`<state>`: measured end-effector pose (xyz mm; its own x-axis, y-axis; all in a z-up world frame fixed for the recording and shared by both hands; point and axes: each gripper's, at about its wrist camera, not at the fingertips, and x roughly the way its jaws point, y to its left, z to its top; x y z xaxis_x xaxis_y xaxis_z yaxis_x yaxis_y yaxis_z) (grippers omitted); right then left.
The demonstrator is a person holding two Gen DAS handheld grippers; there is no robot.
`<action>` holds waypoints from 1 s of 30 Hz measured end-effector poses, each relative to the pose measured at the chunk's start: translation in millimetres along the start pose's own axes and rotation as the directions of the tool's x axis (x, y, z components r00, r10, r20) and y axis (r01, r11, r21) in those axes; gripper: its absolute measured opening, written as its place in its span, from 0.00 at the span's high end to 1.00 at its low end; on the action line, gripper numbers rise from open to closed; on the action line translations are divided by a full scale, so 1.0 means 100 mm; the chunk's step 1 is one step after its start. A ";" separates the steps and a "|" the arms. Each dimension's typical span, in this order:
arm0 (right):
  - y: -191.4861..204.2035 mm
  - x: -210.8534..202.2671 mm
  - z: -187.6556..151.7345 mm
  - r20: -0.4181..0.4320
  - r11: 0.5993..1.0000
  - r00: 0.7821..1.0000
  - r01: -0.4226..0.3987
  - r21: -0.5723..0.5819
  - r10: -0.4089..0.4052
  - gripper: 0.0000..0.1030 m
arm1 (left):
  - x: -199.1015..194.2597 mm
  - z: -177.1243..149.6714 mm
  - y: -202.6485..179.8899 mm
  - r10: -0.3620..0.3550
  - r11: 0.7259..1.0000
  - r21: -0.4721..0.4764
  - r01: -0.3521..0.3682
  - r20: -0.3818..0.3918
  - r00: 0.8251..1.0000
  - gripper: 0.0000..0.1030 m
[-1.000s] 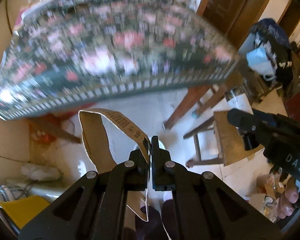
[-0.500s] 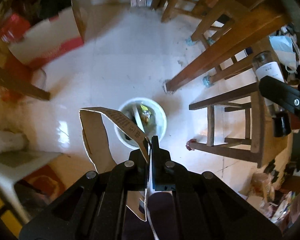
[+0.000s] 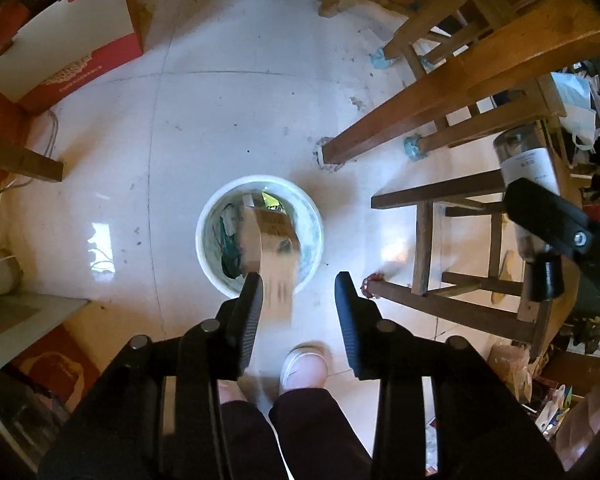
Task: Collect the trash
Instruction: 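Open both tools to drop the bottle and box into the bucket, then raise both open tools back toward the floral table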
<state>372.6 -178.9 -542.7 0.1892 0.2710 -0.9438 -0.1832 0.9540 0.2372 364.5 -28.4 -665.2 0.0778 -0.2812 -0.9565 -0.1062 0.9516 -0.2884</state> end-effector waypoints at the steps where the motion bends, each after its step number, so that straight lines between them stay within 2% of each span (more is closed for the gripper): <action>1: 0.01 0.02 0.01 0.001 1.000 1.000 0.001 -0.001 -0.001 0.75 | -0.04 0.00 0.01 0.007 1.000 -0.001 -0.007 0.005 1.000 0.66; 6: 0.10 0.02 0.02 -0.007 1.000 1.000 -0.002 -0.028 0.001 0.75 | -0.32 0.01 0.09 0.055 0.998 0.006 -0.055 0.050 0.997 0.66; 10: 0.19 -0.04 0.03 -0.026 0.998 0.999 -0.039 -0.045 0.038 0.75 | -0.65 0.01 0.13 0.088 0.996 0.006 -0.089 0.089 0.992 0.66; 12: 0.22 -0.07 0.02 -0.061 0.998 0.997 -0.052 -0.041 0.050 0.67 | -0.82 0.00 0.13 0.089 0.996 0.000 -0.090 0.099 0.991 0.66; 13: 0.23 -0.08 0.01 -0.075 0.998 0.996 -0.050 -0.039 0.047 0.59 | -0.91 0.00 0.13 0.090 0.996 -0.002 -0.091 0.106 0.990 0.66; 15: 0.25 -0.16 0.00 -0.087 0.998 0.995 -0.041 -0.037 0.038 0.58 | -1.13 -0.02 0.10 0.097 0.995 -0.003 -0.098 0.124 0.987 0.66; 20: 0.32 -0.55 0.00 -0.077 0.999 0.997 -0.020 -0.045 0.016 0.58 | -1.64 -0.08 0.00 0.093 0.995 0.005 -0.095 0.163 0.982 0.66; 25: 0.44 -1.10 0.06 -0.020 0.998 1.000 -0.007 -0.057 0.006 0.58 | -2.26 -0.16 -0.16 0.092 0.995 0.017 -0.098 0.219 0.971 0.66; 30: 0.65 -1.78 0.13 0.060 0.997 0.998 -0.005 -0.073 0.010 0.58 | -3.02 -0.24 -0.34 0.088 0.994 0.038 -0.104 0.303 0.949 0.66</action>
<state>339.4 -163.5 -356.4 0.2454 0.2873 -0.9259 -0.2545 0.9407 0.2244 320.5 20.8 -367.4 0.3645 -0.1457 -0.9197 -0.0765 0.9797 -0.1855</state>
